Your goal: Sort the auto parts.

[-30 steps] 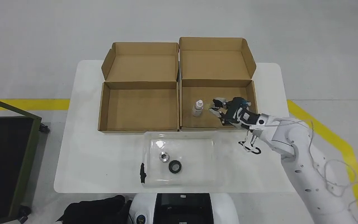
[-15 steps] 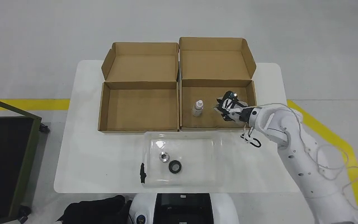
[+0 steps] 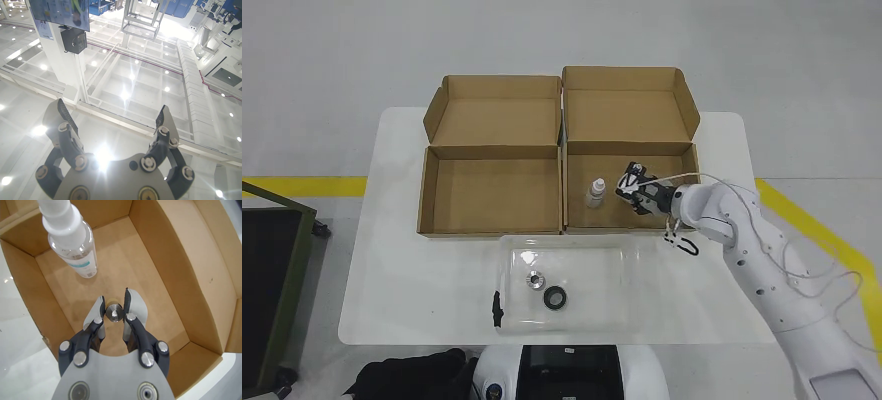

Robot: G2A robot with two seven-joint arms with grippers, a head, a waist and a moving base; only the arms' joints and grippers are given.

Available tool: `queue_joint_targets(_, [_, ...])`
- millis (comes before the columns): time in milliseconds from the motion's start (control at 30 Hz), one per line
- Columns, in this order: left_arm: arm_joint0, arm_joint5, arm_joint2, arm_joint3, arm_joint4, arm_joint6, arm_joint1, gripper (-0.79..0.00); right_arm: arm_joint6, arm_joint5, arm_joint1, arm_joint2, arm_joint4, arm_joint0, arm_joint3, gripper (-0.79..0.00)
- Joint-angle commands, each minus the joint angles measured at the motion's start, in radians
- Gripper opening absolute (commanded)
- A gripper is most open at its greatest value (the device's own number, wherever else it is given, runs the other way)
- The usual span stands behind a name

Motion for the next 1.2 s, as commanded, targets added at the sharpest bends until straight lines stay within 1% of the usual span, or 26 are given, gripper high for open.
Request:
queue_joint_targets(0, [0.0,0.0,0.0,0.0,0.0,0.0,0.0,0.0,0.001,0.003,-0.004,-0.01,0.002,0.009,0.013,-0.785])
queue_joint_targets(67, [0.0,0.0,0.0,0.0,0.0,0.0,0.0,0.0,-0.001,0.005,-0.007,-0.018,0.001,0.017,0.023,-0.785])
queue_joint_targets(100, [0.0,0.0,0.0,0.0,0.0,0.0,0.0,0.0,-0.001,0.006,-0.007,-0.02,0.001,0.019,0.026,-0.72])
queue_joint_targets(133, [0.0,0.0,0.0,0.0,0.0,0.0,0.0,0.0,-0.003,0.008,-0.009,-0.025,0.001,0.022,0.03,-0.603])
queue_joint_targets(167, [0.0,0.0,0.0,0.0,0.0,0.0,0.0,0.0,-0.004,0.01,-0.01,-0.027,0.001,0.024,0.032,-0.456])
queue_joint_targets(200, [0.0,0.0,0.0,0.0,0.0,0.0,0.0,0.0,-0.005,0.011,-0.011,-0.029,0.0,0.026,0.033,-0.354])
queue_joint_targets(233, [0.0,0.0,0.0,0.0,0.0,0.0,0.0,0.0,-0.007,0.015,-0.012,-0.031,-0.002,0.027,0.031,-0.095])
queue_joint_targets(267, [0.0,0.0,0.0,0.0,0.0,0.0,0.0,0.0,-0.009,0.018,-0.012,-0.031,-0.004,0.028,0.026,0.0])
queue_joint_targets(400, [0.0,0.0,0.0,0.0,0.0,0.0,0.0,0.0,-0.016,0.027,-0.009,-0.017,-0.009,0.016,-0.01,0.0])
queue_joint_targets(500, [0.0,0.0,0.0,0.0,0.0,0.0,0.0,0.0,-0.015,0.025,-0.001,0.012,-0.009,-0.007,-0.067,0.0])
queue_joint_targets(667, [0.0,0.0,0.0,0.0,0.0,0.0,0.0,0.0,-0.012,0.008,0.018,0.08,0.017,-0.085,-0.196,0.0])
queue_joint_targets(767, [0.0,0.0,0.0,0.0,0.0,0.0,0.0,0.0,0.001,0.002,0.028,0.104,0.023,-0.155,-0.302,0.0])
queue_joint_targets(1000, [0.0,0.0,0.0,0.0,0.0,0.0,0.0,0.0,0.001,-0.015,0.04,0.106,0.039,-0.294,-0.495,0.0])
queue_joint_targets(1167, [0.0,0.0,0.0,0.0,0.0,0.0,0.0,0.0,-0.009,-0.043,0.044,0.085,0.024,-0.344,-0.566,0.0])
